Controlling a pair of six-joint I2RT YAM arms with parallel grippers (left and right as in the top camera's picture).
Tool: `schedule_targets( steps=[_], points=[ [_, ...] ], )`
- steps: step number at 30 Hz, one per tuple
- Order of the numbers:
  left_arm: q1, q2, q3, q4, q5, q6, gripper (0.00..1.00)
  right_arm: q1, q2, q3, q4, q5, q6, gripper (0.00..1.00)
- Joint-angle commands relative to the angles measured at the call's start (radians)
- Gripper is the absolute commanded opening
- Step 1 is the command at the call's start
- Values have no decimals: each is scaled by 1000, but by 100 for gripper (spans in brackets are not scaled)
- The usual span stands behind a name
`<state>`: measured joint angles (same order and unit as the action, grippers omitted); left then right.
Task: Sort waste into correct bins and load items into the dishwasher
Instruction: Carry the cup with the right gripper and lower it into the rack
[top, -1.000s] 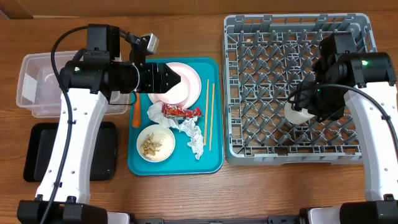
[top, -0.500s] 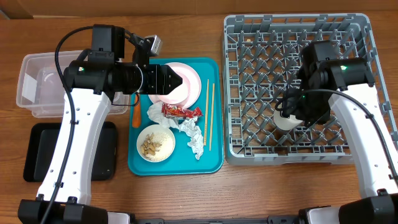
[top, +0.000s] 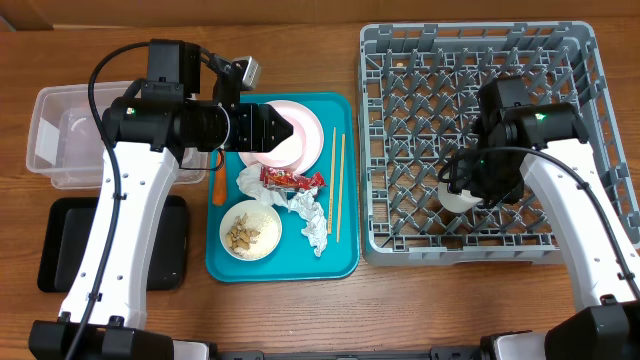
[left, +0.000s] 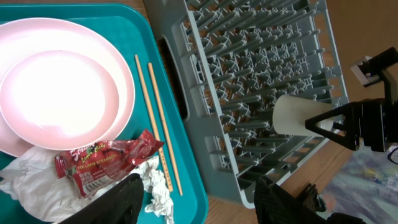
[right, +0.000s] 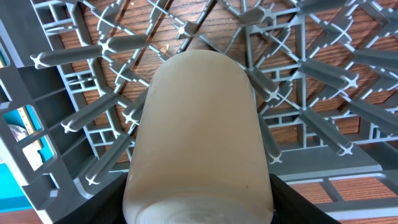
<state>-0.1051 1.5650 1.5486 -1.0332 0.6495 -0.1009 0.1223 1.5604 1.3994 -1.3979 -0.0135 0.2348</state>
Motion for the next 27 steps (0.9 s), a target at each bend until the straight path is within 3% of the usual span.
schedule_targets(
  steps=[1,13,22,27],
  points=[
    [-7,6,3,-4,-7,11,60,2,-11,-7,6,13,2,37],
    [-7,6,3,-11,-32,11,61,2,-10,-71,39,14,1,38],
    [-7,6,3,-11,-32,11,64,2,-10,-71,58,13,1,69],
    [-7,6,3,-10,-32,11,65,2,-10,-71,58,13,1,74]
  ],
)
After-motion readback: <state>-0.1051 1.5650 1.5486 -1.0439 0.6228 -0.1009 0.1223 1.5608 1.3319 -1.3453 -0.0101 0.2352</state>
